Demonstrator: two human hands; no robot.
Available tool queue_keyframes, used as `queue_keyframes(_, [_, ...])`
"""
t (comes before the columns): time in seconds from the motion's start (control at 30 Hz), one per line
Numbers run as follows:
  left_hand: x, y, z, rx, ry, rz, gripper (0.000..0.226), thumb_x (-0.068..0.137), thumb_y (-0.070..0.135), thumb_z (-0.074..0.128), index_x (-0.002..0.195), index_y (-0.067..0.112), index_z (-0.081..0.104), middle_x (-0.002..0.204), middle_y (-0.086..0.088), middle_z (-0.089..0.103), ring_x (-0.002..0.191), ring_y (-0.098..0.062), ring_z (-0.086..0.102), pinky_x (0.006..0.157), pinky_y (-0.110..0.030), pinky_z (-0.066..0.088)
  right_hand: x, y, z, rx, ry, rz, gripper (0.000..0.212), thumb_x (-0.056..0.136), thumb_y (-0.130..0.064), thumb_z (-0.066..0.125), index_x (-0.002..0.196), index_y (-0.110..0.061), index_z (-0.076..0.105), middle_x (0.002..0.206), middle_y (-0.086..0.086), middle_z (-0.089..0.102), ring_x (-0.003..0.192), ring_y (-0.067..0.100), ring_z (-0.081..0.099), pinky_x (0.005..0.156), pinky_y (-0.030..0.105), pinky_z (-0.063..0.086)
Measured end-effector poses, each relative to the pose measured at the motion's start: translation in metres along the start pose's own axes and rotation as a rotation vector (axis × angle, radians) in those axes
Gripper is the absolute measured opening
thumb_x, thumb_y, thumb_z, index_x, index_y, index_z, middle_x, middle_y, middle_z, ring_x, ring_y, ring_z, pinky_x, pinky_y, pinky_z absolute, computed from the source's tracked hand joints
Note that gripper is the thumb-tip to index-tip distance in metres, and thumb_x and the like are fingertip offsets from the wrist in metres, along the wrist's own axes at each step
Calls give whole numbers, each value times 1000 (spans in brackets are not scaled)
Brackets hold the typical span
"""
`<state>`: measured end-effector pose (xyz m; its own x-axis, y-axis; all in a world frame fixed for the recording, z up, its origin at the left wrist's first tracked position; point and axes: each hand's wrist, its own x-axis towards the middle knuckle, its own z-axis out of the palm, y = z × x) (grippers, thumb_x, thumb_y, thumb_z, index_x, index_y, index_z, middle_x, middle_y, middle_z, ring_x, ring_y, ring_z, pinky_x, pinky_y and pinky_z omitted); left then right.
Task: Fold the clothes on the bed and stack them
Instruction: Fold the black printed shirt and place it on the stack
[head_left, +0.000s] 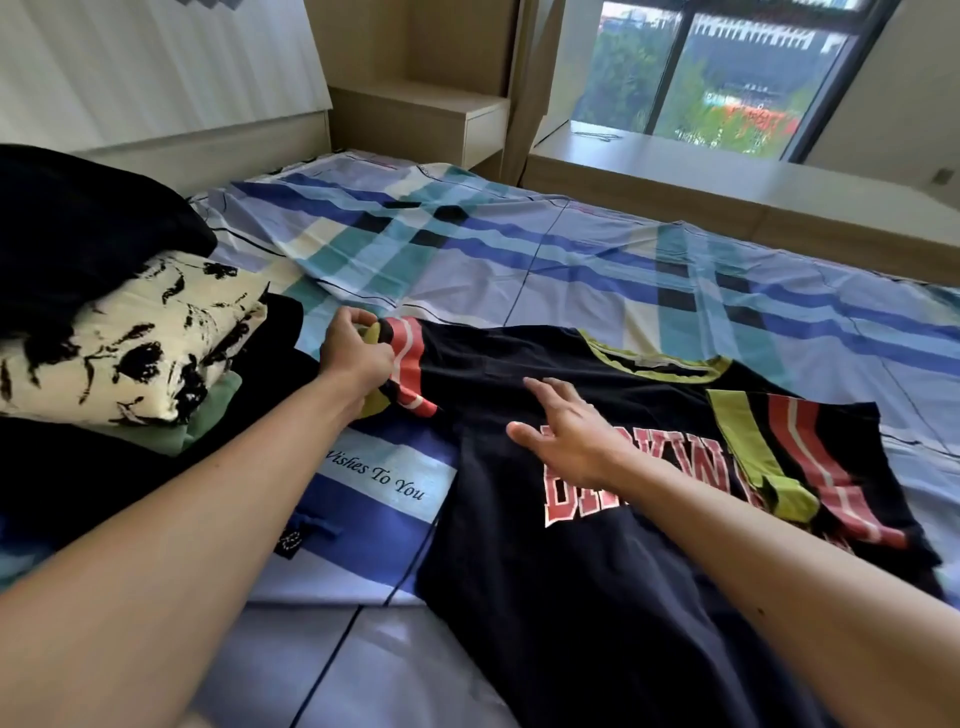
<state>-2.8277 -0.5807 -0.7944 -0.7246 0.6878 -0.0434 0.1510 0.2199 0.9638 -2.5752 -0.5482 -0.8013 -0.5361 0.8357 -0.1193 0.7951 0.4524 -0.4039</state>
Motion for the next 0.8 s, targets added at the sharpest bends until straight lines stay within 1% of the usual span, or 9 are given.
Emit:
queue_keyframes(0.1, [7, 2, -2, -137, -1, 11, 49, 73, -10, 64, 110, 19, 52, 109, -5, 57, 90, -19, 56, 65, -24, 46, 2, -6, 15, -83, -195, 22, 76, 97, -61, 44, 160, -29, 16, 168, 2, 5, 155, 19, 0, 124, 50, 1])
queue_keyframes(0.17, [11, 8, -1, -136, 12, 24, 50, 72, -8, 70, 114, 17, 56, 108, -6, 59, 89, -19, 58, 70, -25, 48, 3, -9, 20, -76, -212, 47, 78, 96, -64, 43, 160, -28, 16, 168, 3, 5, 155, 19, -1, 123, 52, -1])
queue_keyframes(0.23, [11, 19, 3, -101, 4, 53, 46, 74, -7, 70, 113, 16, 58, 110, -7, 62, 94, -21, 61, 74, -27, 50, 6, -12, 16, 59, -78, 26, 79, 95, -60, 50, 159, -26, 20, 165, 4, 18, 153, 21, 15, 124, 53, 6])
queue_keyframes(0.33, [1, 51, 12, -50, -122, 203, 44, 76, -5, 67, 111, 21, 60, 118, -9, 63, 103, -24, 64, 75, -27, 53, 8, -23, -1, 370, 124, -94, 83, 87, -47, 71, 155, -24, 29, 149, 4, 43, 136, 17, 45, 116, 38, 35])
queue_keyframes(0.43, [-25, 97, 21, -104, -551, 362, 47, 83, 7, 68, 126, 23, 58, 125, -6, 59, 109, -21, 62, 85, -29, 55, 8, -39, -22, 941, 116, -107, 65, 93, -33, 69, 149, -21, 39, 130, 2, 60, 107, 8, 63, 90, 26, 51])
queue_keyframes(0.53, [-48, 125, 28, -338, -977, 316, 38, 100, 10, 52, 136, 20, 53, 140, -5, 53, 120, -26, 63, 98, -41, 55, 10, -30, -46, 1371, 124, -63, 43, 88, -56, 60, 116, -24, 65, 105, 1, 73, 95, 16, 69, 96, 43, 51])
queue_keyframes(0.6, [-52, 123, 36, -242, -942, 366, 34, 102, 12, 48, 134, 22, 55, 142, -3, 51, 120, -24, 63, 98, -40, 55, 12, -7, -52, 1508, 146, 5, 58, 79, -64, 65, 110, -16, 67, 97, 7, 75, 96, 25, 71, 98, 50, 52])
queue_keyframes(0.7, [-50, 92, 53, 146, -817, 486, 33, 100, 11, 53, 132, 18, 58, 134, 1, 59, 121, -19, 59, 99, -32, 51, 14, 25, -42, 1304, 270, 356, 76, 60, -50, 85, 117, -4, 62, 83, 10, 68, 72, 26, 66, 73, 42, 57])
queue_keyframes(0.8, [-48, 53, 70, 538, -873, 562, 37, 96, 13, 61, 133, 12, 59, 132, -6, 61, 123, -22, 56, 105, -28, 42, 9, 51, -28, 1091, 319, 641, 38, 75, -15, 81, 105, -3, 62, 88, 14, 66, 69, 26, 65, 60, 34, 56])
